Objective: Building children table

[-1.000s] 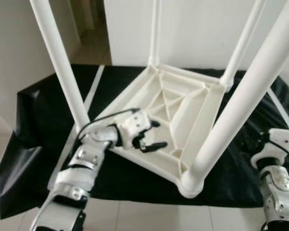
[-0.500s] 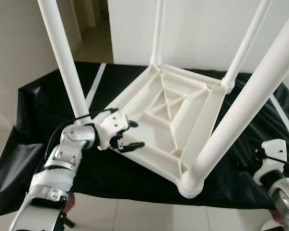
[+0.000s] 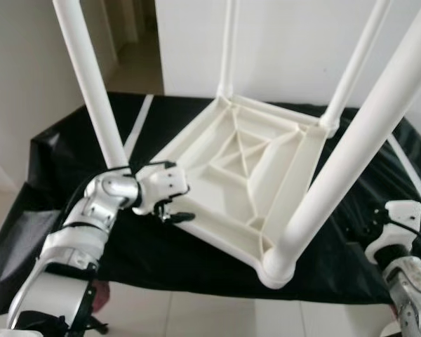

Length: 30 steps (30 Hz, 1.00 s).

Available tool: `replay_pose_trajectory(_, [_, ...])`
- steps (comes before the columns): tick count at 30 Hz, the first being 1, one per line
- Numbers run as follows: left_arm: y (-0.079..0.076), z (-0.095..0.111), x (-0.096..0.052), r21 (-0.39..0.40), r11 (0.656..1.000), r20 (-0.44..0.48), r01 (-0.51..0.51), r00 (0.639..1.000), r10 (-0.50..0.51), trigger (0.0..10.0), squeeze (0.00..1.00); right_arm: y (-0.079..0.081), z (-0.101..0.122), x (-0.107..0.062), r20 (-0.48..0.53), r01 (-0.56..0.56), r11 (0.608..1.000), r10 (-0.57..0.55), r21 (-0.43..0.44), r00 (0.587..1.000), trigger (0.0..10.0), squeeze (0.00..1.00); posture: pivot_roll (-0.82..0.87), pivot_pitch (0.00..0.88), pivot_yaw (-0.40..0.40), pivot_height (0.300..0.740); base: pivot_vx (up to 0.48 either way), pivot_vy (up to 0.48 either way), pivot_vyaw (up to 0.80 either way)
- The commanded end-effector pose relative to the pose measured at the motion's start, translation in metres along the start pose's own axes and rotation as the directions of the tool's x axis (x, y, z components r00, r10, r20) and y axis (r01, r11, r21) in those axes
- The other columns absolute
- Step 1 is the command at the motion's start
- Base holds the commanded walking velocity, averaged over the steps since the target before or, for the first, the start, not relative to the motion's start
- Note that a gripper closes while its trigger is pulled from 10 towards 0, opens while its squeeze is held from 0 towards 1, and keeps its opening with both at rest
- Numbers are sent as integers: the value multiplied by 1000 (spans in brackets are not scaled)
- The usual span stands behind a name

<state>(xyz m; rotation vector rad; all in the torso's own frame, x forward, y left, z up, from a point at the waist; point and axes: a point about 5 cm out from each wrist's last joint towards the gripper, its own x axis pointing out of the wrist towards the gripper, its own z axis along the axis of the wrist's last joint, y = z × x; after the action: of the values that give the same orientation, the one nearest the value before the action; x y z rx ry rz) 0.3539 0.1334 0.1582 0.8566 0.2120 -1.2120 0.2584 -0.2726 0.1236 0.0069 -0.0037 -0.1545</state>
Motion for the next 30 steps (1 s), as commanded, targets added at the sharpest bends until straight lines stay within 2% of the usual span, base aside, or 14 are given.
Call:
replay_pose_trajectory(1, [12,-11,5,-5,914,-54,-405,913,404,10000,0,7,-8,6,-26,26,999,-25,36,999,10000,0,-43,0,17,740,0,0,0])
replay_pose_trajectory(4, [9,-8,9,19,934,-40,-356,934,356,10000,0,25,-13,32,-59,89,995,-86,45,995,10000,0,-38,0,24,740,0,0,0])
replay_pose_trajectory(7, [9,-8,9,26,937,-37,-348,936,349,10000,0,31,-13,41,-60,108,993,-104,52,993,10000,0,-30,0,21,740,0,0,0])
replay_pose_trajectory(9, [9,-8,9,26,937,-37,-348,936,349,10000,0,31,-13,41,-60,108,993,-104,52,993,10000,0,-30,0,21,740,0,0,0])
replay_pose_trajectory(12, [6,-8,6,31,946,-21,-323,946,324,10000,0,43,-15,60,-114,101,994,-97,38,989,10000,0,-6,14,9,740,0,0,0])
replay_pose_trajectory(20, [-3,-7,4,18,949,4,-314,949,314,10000,0,55,-19,74,-187,87,995,-75,57,980,10000,0,28,39,-12,740,0,0,0])
replay_pose_trajectory(30, [-22,-2,10,-16,959,42,-284,958,284,10000,0,65,-13,87,-188,38,998,-26,56,982,10000,0,43,46,-19,740,0,0,0])
